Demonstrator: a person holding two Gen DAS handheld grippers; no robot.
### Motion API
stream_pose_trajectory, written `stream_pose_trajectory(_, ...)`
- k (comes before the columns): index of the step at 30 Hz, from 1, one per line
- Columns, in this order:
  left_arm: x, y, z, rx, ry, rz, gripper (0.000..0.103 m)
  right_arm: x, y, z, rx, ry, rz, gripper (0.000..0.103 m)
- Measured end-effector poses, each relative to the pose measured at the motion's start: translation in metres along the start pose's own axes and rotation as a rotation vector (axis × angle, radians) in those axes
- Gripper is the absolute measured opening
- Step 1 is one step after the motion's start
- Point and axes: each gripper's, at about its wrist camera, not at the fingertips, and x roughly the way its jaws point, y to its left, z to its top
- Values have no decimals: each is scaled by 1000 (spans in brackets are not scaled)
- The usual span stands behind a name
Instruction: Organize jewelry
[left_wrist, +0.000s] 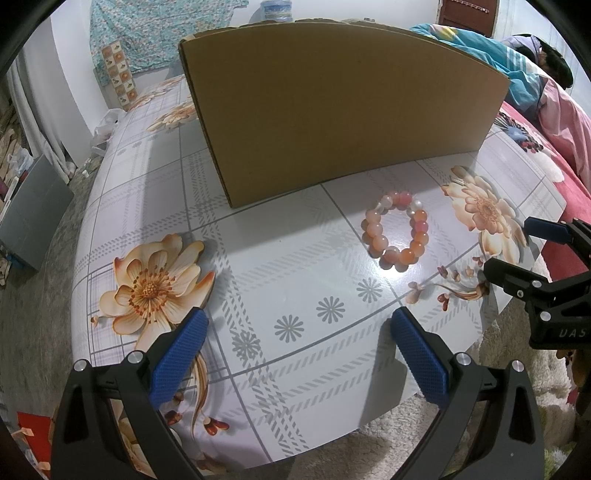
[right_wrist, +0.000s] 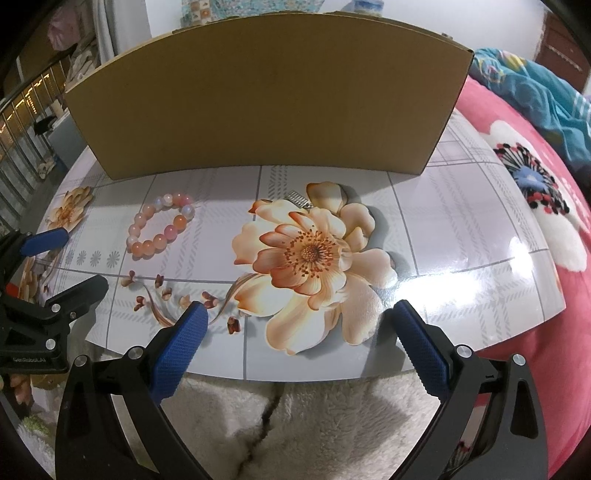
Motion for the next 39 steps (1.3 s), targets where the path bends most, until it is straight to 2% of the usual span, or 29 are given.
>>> stream_pose_trajectory(39, 1, 0, -1, -5, 1, -2, 98, -3, 2, 0, -3, 5, -6, 95)
